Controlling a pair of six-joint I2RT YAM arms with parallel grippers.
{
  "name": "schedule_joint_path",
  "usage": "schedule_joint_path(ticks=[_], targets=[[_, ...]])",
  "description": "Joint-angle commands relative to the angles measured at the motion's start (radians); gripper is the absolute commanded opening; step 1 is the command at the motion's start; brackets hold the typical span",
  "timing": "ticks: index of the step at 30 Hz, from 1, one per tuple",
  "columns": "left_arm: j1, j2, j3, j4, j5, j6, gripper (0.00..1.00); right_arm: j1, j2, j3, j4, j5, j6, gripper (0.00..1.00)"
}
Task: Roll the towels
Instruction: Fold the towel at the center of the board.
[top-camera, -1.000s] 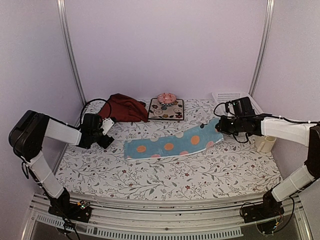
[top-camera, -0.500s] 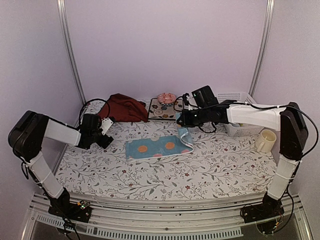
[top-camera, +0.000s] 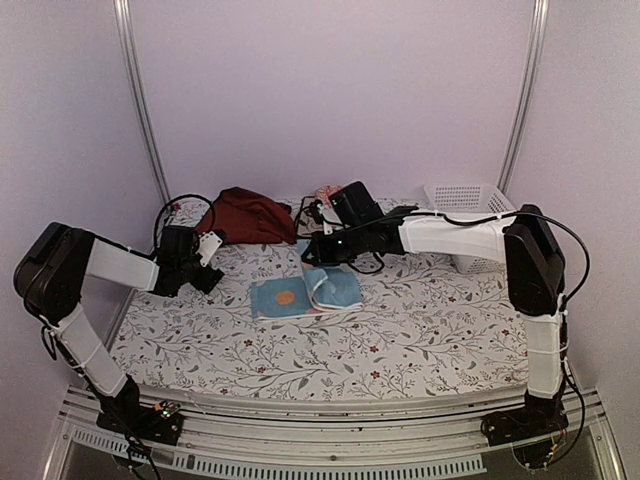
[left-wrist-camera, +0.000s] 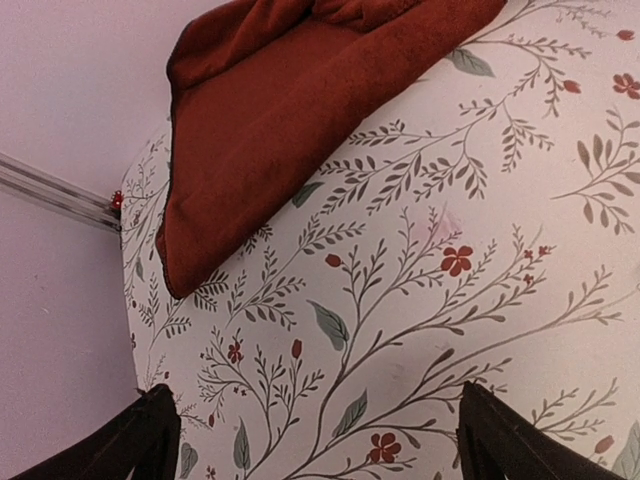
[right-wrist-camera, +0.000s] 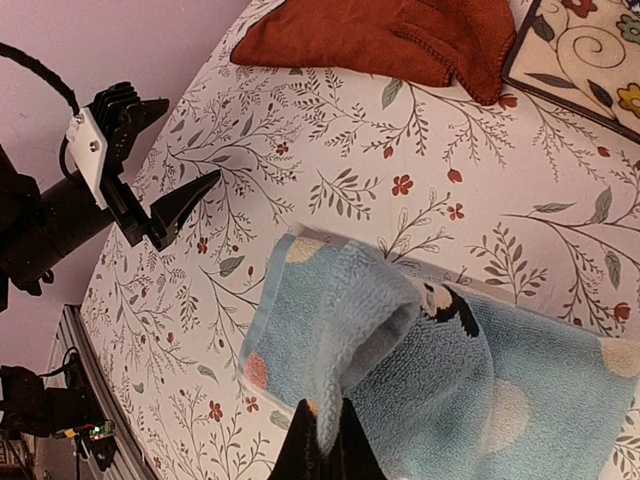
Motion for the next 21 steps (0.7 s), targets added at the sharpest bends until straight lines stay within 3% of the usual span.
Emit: schedule_joint_path(ticks=[1, 21], targets=[[0.012, -0.026, -0.012, 0.031, -0.006, -0.01, 0.97, 0.02, 0.067, 0.072, 0.031, -0.024, 0.018, 0.02], [0.013, -0.023, -0.01, 0.028, -0.001, -0.008, 0.97, 0.045, 0.226, 0.152, 0.094, -0.063, 0.054, 0.02]])
